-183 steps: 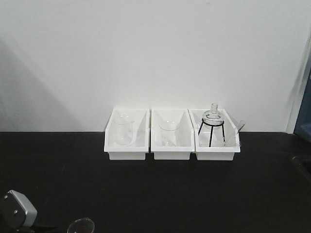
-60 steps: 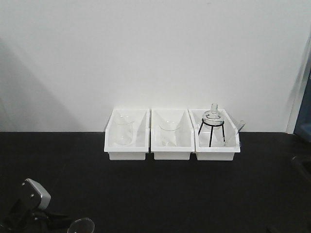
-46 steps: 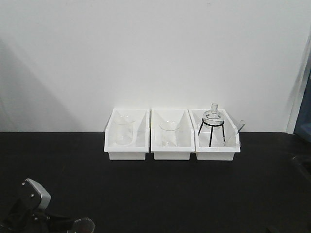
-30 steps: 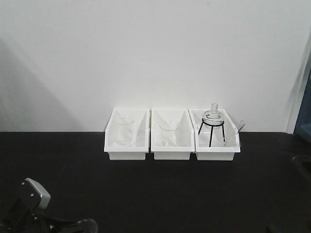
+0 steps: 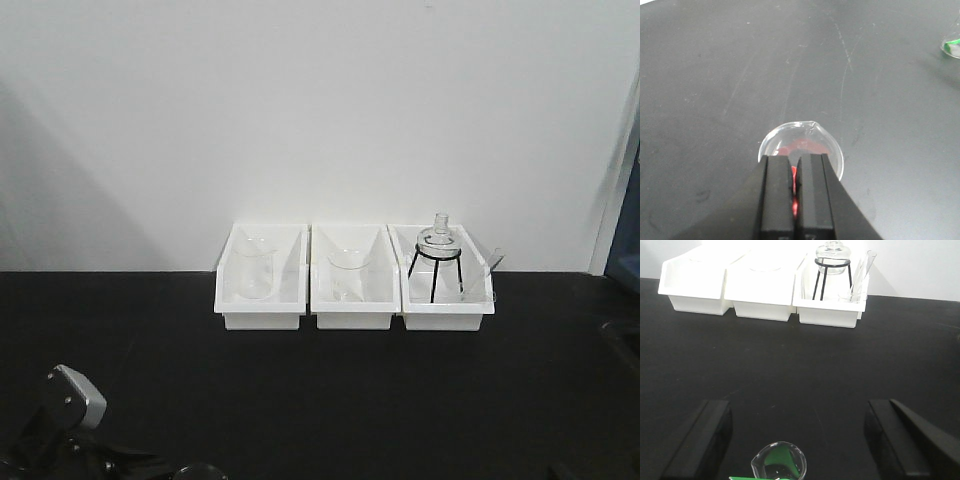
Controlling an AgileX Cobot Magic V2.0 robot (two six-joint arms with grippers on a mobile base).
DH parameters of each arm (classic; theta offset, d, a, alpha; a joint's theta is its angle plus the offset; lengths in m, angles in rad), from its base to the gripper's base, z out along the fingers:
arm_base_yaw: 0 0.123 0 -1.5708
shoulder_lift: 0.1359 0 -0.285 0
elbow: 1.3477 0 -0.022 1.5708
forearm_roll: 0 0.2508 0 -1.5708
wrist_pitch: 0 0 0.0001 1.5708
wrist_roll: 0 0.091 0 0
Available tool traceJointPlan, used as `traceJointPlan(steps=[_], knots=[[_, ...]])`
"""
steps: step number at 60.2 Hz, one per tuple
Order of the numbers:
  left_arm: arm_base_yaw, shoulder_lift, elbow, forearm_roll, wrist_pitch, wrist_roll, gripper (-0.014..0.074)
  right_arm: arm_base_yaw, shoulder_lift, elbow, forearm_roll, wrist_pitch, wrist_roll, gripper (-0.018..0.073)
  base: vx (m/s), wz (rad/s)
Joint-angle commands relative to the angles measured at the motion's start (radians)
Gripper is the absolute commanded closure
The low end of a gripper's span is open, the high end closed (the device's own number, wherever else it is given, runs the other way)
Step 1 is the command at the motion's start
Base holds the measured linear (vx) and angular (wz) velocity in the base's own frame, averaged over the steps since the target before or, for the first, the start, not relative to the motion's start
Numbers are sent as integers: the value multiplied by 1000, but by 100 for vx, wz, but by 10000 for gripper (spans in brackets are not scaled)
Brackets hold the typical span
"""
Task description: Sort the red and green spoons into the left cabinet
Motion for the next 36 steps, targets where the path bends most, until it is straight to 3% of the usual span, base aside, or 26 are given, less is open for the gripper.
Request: traceJointPlan(steps=[1,36], knots=[[-4,-32,-46,-103,64,0,600,2,-3,-28,-6,-89,0,-18,0,0],[-4,-34,-68,-103,66,0,600,2,-3,-28,-5,3,28,38,0,0]])
